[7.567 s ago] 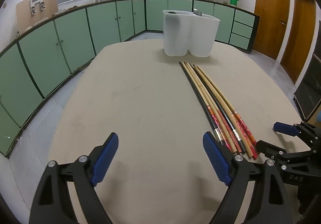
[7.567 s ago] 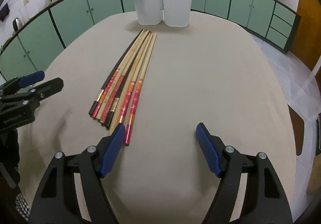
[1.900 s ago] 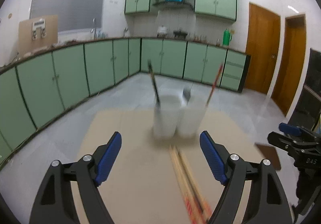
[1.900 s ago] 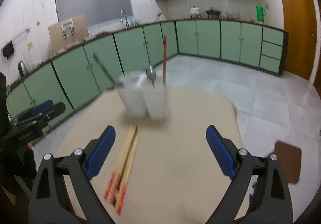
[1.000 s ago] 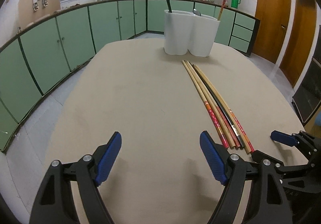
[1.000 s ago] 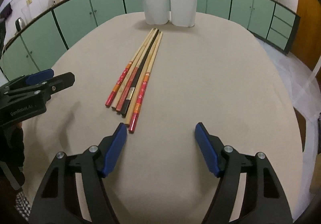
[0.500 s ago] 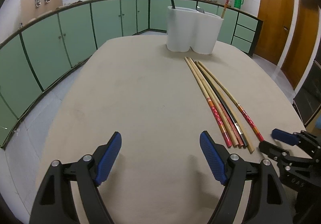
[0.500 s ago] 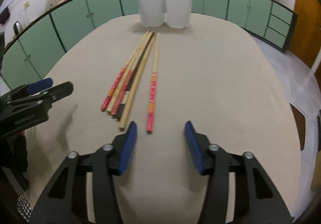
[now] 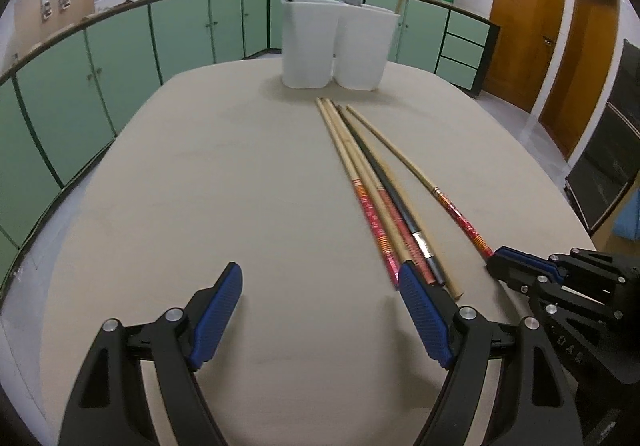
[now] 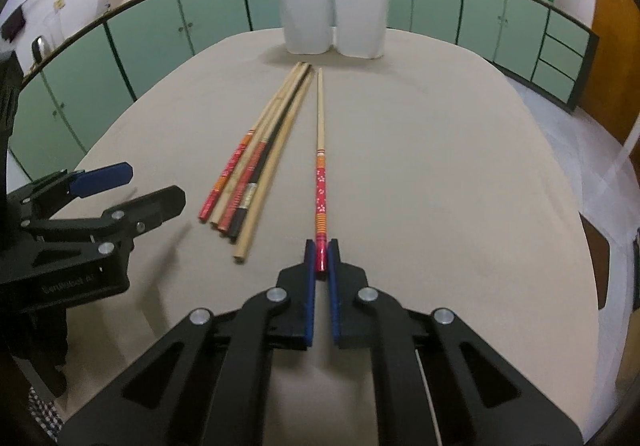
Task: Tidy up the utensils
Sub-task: 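Grasp a red-patterned chopstick with the right tool while the left tool grasps another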
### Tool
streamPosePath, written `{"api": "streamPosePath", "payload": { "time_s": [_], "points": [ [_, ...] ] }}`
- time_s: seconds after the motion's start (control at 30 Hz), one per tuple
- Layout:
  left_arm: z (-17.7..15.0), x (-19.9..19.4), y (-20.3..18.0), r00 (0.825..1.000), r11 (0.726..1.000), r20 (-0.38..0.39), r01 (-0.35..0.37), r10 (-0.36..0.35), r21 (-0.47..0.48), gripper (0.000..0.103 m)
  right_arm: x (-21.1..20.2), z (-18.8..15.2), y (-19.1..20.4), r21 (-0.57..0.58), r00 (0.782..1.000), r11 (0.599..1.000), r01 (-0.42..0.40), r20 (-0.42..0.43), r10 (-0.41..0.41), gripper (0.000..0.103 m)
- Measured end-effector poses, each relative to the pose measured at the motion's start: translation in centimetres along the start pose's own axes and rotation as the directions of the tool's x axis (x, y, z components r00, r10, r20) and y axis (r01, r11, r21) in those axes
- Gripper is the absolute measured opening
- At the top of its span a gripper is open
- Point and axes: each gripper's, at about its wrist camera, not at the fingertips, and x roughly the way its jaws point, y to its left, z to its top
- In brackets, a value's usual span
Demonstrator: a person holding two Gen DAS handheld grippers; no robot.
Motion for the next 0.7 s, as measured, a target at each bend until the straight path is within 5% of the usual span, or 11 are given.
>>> {"api": "streamPosePath", "payload": {
  "time_s": [0.47, 0.57, 0.7],
  "points": [
    [0.4, 2.0, -1.3, 0.997, 0.999, -0.060, -0.039, 0.039, 0.003, 0.073, 0.1, -0.1, -1.2, 0.019, 1.000, 1.000, -0.005, 0.006, 0.005, 0.005],
    [0.3, 1.9, -1.3, 0.997, 0.999, -0.055, -0.045, 0.045, 0.000, 0.064, 0.2, -0.1, -1.3, 0.020, 1.000, 1.000, -0.008, 0.006, 0.008, 0.006],
    [0.3, 1.6, -1.0, 0.998, 0.999, -0.044, -0.041, 0.040, -0.017, 0.033, 0.2, -0.2, -1.4, 0.026, 1.000, 1.000, -0.015, 0.006, 0.014, 0.006]
  ]
}}
